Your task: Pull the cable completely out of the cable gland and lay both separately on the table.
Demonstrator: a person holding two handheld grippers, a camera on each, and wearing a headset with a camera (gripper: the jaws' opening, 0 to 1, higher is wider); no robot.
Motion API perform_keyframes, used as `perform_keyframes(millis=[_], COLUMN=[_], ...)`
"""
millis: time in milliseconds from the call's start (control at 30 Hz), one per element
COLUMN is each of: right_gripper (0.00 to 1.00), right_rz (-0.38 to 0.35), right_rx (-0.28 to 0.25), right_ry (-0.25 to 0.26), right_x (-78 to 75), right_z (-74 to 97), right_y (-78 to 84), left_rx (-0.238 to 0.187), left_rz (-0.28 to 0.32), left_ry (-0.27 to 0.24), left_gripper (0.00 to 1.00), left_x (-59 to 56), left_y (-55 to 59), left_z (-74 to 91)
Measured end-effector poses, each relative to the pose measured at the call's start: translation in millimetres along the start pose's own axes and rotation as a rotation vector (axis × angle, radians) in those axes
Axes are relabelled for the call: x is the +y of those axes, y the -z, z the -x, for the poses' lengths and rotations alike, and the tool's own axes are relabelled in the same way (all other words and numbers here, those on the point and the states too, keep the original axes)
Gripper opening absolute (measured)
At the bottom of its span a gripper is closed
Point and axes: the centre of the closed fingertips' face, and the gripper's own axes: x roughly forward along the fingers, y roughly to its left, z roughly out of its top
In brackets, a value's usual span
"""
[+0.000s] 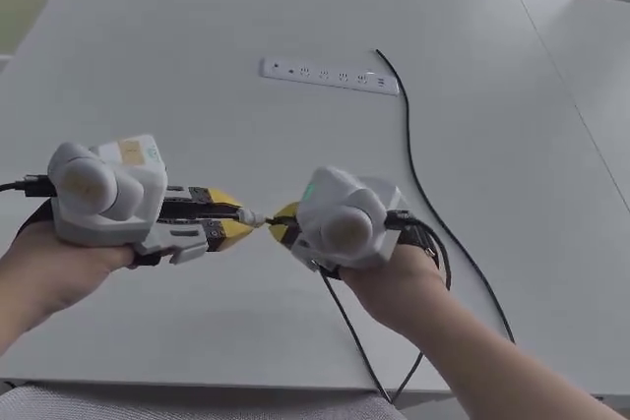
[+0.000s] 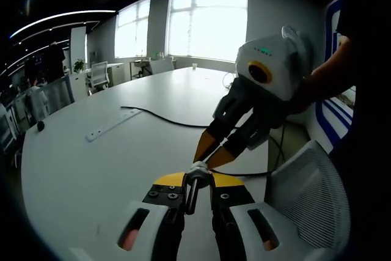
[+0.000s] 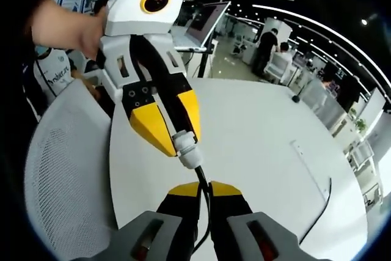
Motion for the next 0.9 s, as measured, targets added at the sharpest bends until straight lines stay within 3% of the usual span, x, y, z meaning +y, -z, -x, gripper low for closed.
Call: perform_keyframes(millis=[433,900], right_gripper=[0.0,0.0], right_rz=[-0.175,-0.289], right_rx=[0.034,0.079], right_ry=[0.011,0.03], right_x=[-7.1,-5.8], right_z=[-0.2,1.9], right_y=[26.9,53.7], left_rx=[0.0,0.002], left_rz=[-0.002,-0.009], left_ry=[-0.002,0.008], left_gripper=[0.15,0.15], left_x=[2.2,-1.0], left_y=[1.4,4.7], left_z=[3.6,6.0])
